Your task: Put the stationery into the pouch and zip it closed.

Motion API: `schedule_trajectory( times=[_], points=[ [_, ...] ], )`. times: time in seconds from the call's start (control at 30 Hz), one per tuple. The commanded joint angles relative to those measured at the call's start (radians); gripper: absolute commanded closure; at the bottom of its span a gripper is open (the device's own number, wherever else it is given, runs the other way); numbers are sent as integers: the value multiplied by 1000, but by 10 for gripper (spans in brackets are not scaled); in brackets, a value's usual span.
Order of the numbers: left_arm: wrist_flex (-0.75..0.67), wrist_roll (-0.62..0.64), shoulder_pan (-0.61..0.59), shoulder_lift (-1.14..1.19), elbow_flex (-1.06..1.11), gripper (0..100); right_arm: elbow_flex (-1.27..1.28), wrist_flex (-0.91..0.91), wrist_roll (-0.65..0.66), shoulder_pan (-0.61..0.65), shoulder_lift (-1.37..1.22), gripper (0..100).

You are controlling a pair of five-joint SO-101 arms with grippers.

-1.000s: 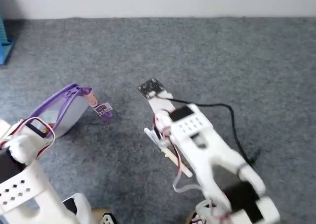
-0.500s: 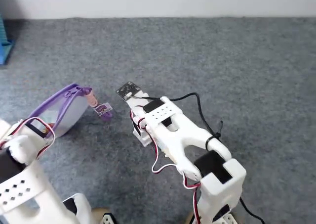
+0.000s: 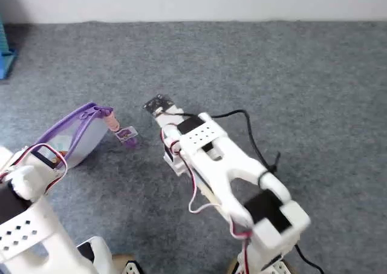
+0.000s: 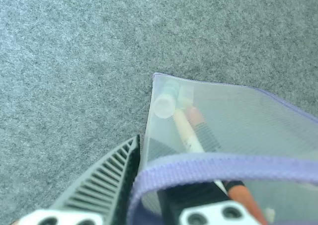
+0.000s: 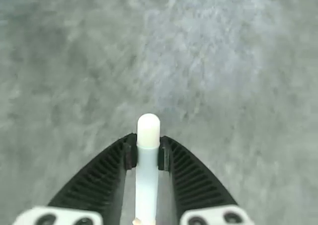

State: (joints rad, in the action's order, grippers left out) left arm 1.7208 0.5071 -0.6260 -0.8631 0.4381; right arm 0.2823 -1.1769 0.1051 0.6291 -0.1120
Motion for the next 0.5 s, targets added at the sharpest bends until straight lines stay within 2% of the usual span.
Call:
schedule_trajectory(
  times=[0.0,0.23,0.47],
  points=[
    [2,9,-5,-6,-30,988,-12,-81,-38,7,222,991],
    [2,9,-5,-3,-30,988,-14,-157,-46,81,585,991],
    [2,9,-5,-3,-30,988,-64,-84,-46,213,816,991]
  ],
)
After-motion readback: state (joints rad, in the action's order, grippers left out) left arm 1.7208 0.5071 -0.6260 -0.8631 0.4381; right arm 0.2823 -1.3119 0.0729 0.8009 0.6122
